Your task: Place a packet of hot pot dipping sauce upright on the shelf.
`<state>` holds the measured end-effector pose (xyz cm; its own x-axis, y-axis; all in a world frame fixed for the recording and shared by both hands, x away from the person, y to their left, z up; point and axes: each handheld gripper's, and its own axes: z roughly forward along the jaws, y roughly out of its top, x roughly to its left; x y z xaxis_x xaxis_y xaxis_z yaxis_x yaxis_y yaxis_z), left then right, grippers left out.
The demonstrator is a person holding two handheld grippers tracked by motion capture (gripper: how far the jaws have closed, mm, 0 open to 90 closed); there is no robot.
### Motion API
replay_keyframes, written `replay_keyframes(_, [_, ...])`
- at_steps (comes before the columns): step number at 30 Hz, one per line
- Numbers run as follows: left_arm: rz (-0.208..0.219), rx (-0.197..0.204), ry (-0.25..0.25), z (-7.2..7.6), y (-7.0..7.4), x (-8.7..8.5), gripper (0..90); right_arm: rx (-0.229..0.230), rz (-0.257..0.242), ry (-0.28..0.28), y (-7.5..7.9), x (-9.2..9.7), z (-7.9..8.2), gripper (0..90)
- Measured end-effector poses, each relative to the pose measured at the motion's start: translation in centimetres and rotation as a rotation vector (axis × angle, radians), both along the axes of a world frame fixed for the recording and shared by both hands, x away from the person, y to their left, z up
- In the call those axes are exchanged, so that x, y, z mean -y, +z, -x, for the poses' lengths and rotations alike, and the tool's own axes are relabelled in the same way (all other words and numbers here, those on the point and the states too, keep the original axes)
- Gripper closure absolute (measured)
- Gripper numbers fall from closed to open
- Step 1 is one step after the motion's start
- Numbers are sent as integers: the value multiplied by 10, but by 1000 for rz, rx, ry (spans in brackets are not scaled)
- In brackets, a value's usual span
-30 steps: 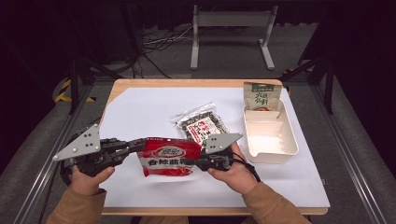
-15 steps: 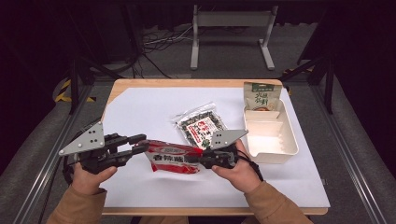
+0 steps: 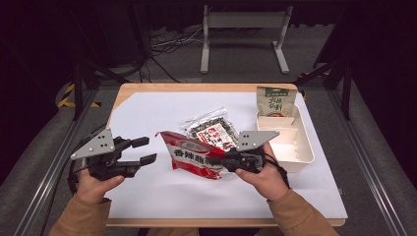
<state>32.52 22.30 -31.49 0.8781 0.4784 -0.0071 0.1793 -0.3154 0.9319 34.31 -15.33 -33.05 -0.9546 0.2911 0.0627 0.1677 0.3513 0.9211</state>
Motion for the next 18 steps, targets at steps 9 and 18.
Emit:
replay_keyframes(9, [0, -39, 61, -11, -18, -11, 396, 39, 24, -54, 20, 25, -2, 897])
replay_keyframes(18, [-9, -76, 142, -22, -36, -18, 383, 63, 35, -102, 36, 45, -5, 897])
